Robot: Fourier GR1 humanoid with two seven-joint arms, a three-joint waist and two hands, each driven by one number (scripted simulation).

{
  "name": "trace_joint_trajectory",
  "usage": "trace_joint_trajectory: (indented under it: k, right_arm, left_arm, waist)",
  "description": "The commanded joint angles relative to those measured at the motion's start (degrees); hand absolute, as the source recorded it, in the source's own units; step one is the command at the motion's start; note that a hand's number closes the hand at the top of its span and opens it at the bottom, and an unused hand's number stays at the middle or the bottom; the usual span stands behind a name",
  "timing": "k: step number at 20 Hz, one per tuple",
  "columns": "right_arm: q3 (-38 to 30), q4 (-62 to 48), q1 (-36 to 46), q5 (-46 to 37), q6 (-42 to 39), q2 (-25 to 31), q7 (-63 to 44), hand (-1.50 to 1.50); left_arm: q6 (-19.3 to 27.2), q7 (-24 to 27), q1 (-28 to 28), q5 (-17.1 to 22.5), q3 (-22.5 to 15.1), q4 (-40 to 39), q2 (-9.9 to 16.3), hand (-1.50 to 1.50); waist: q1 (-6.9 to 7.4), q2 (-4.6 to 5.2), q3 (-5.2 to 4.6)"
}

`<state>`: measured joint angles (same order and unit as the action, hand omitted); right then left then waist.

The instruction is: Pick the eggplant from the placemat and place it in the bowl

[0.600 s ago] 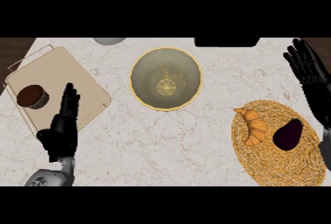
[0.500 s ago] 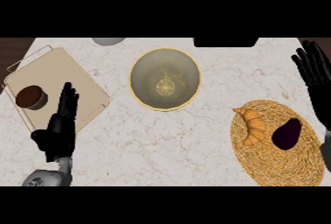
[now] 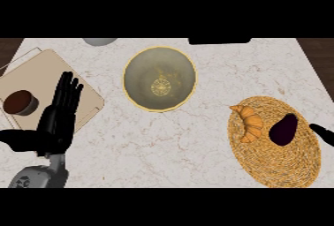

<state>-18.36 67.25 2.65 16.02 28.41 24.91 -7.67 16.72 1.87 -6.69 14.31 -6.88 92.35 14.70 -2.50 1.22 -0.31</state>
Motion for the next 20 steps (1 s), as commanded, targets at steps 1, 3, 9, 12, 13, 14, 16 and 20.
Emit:
trace_joint_trajectory:
  k: [1, 3, 9, 12, 13, 14, 16, 20]
  right_arm:
    - [-3.9, -5.8, -2.3, -4.8, 15.5, 0.0, -4.4, -1.50]
    - [-0.9, -6.7, 0.0, -9.7, 19.8, 2.6, -8.2, -1.50]
    - [8.4, -11.0, 2.1, -11.5, -0.2, 16.1, -29.0, -1.50]
    - [11.7, -11.5, 1.2, -7.2, -16.7, 18.6, -34.7, -1.50]
    - [12.6, -11.3, 2.4, -5.5, -22.0, 19.5, -36.5, -1.50]
    - [11.7, -11.3, 3.3, -2.3, -27.5, 20.5, -38.0, -1.50]
    - [12.8, -11.9, 5.6, 1.2, -35.9, 21.5, -42.8, -1.50]
    - [10.2, -14.9, 13.7, 7.4, -46.8, 26.3, -51.1, -1.50]
  left_arm:
    - [-7.2, -1.8, 0.4, 6.1, 2.6, 2.5, 3.6, 0.00]
    - [-8.2, -1.5, 1.2, 6.9, 1.6, 2.0, 2.0, 0.00]
    - [-12.2, -2.2, -2.3, 10.0, 5.7, -1.1, 5.1, 0.00]
    - [-12.3, -3.0, -2.2, 10.5, 5.7, 0.6, 5.4, 0.00]
    - [-11.6, -4.2, -2.7, 10.5, 5.2, 0.4, 4.9, 0.00]
    - [-13.0, -1.9, -1.2, 10.3, 5.4, -1.1, 5.0, 0.00]
    - [-12.5, -3.6, -2.2, 11.1, 5.4, 0.3, 4.8, 0.00]
    - [-14.0, -2.7, -1.3, 11.5, 6.2, -0.6, 5.0, 0.00]
  waist:
    - [2.92, -0.87, 0.09]
    - [3.39, -0.98, 0.15]
    - [3.32, -0.87, 0.09]
    - [3.84, -0.93, 0.09]
    - [4.10, -0.87, 0.16]
    - [4.00, -0.81, 0.12]
    - [4.81, -0.88, 0.26]
    - [4.12, -0.98, 0.30]
